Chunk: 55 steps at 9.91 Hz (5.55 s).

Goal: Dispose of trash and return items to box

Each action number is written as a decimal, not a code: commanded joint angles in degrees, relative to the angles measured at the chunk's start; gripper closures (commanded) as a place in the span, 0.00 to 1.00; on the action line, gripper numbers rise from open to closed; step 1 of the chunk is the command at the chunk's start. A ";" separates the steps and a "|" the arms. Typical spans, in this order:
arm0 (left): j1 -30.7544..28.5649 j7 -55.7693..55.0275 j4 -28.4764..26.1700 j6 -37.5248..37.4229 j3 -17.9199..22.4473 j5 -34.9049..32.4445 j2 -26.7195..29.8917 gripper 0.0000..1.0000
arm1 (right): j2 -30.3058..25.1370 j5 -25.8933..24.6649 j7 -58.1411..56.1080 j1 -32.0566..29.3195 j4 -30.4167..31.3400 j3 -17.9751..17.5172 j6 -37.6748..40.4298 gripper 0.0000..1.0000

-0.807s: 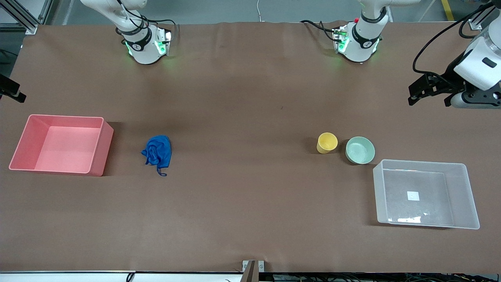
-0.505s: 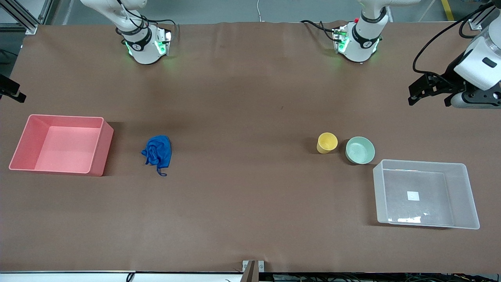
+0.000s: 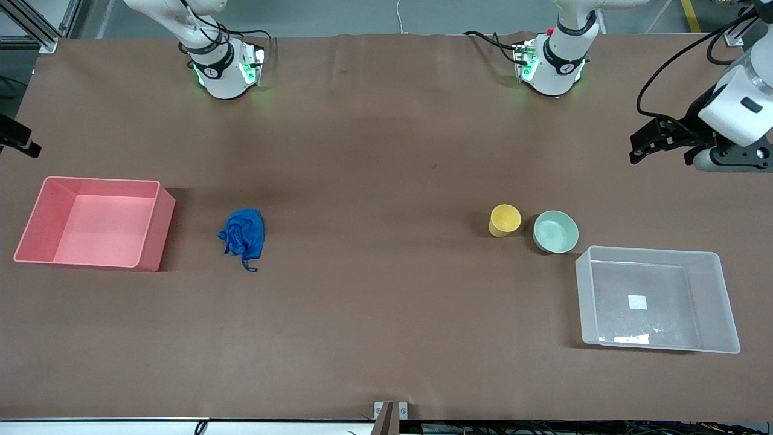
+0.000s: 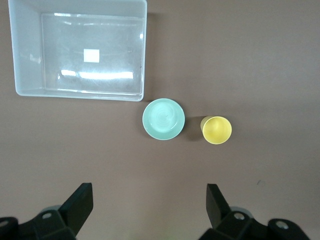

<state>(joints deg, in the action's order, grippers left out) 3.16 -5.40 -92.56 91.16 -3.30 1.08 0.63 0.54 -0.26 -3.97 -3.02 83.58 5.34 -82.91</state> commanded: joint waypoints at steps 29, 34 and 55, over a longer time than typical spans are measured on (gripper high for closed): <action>-1.40 12.04 -16.49 40.76 10.23 2.51 -17.36 1.00 | 9.38 -5.43 -0.62 0.16 21.36 0.90 -21.32 1.00; -2.54 26.47 2.80 41.55 15.69 17.16 -39.70 1.00 | 15.61 -8.53 -18.00 -11.65 34.17 0.82 -46.68 0.99; -1.05 8.12 -30.47 42.57 -11.01 0.41 -15.99 0.00 | -0.10 2.37 -0.60 -4.53 1.94 0.73 -0.94 0.00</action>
<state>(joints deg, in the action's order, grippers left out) 2.48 3.40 -119.07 129.01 -13.05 3.09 -13.51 -0.48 1.02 -4.72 -6.10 85.31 6.35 -83.98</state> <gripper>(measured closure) 0.000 0.000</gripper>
